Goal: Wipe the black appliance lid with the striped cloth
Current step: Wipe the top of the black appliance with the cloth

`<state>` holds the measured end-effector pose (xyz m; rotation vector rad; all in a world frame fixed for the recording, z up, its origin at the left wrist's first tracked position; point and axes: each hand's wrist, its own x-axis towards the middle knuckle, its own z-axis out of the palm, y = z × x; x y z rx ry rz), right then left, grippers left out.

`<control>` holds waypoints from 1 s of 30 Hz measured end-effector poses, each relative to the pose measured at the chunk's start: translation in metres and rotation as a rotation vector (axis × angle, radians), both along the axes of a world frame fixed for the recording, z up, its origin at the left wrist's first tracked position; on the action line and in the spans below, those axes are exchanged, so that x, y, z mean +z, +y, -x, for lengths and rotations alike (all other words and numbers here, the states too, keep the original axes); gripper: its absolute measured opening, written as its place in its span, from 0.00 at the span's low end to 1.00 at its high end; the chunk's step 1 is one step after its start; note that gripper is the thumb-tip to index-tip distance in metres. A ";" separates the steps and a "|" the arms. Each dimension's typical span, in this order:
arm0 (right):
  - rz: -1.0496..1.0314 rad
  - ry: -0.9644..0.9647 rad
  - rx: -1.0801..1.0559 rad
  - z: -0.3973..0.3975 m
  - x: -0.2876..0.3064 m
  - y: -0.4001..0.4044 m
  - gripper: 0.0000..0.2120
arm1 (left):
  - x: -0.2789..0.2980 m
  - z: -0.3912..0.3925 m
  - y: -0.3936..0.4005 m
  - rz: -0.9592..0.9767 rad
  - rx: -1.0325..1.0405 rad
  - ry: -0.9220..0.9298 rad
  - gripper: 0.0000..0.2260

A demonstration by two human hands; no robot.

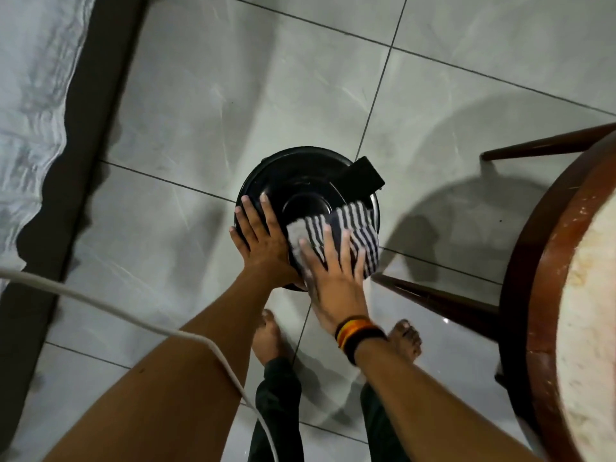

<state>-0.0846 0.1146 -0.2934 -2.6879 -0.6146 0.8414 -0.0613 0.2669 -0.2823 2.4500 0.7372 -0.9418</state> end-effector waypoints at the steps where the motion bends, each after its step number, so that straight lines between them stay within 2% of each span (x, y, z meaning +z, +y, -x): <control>1: -0.022 -0.041 0.049 -0.020 -0.003 0.006 0.33 | -0.001 -0.002 -0.001 -0.013 -0.003 0.010 0.80; 4: -0.055 -0.166 0.047 -0.082 -0.010 0.014 0.28 | -0.004 -0.001 -0.003 -0.045 0.015 -0.022 0.82; 8: -0.066 -0.122 -0.306 -0.080 -0.014 0.001 0.27 | -0.003 0.005 -0.004 -0.049 0.014 -0.072 0.83; 11: -0.224 0.071 -0.730 -0.039 0.002 -0.008 0.29 | -0.005 0.005 -0.002 -0.015 0.016 -0.091 0.82; 13: -0.258 0.218 -0.857 -0.006 0.016 -0.005 0.31 | -0.007 0.005 -0.002 -0.013 0.014 -0.092 0.81; 16: -0.227 0.236 -0.757 0.028 0.029 0.015 0.36 | -0.011 0.007 -0.003 -0.025 0.009 -0.113 0.78; 19: -0.104 0.261 -0.631 0.033 0.033 0.038 0.43 | -0.013 0.008 -0.003 -0.031 0.003 -0.154 0.73; 22: 0.021 0.125 -0.463 0.014 0.043 0.048 0.35 | -0.015 0.011 0.000 -0.042 -0.001 -0.165 0.73; 25: -0.085 0.028 -0.258 -0.018 0.050 0.051 0.25 | -0.010 0.012 0.006 -0.030 -0.024 -0.137 0.73; 27: -0.195 0.062 -0.129 -0.039 0.054 0.047 0.22 | 0.002 0.013 0.010 0.003 -0.049 -0.074 0.71; 28: -0.243 0.099 -0.162 -0.048 0.055 0.044 0.21 | 0.009 0.012 0.013 0.022 -0.051 -0.053 0.69; 30: -0.324 0.087 -0.422 -0.058 0.059 0.031 0.21 | 0.023 0.012 0.014 0.066 -0.036 -0.038 0.58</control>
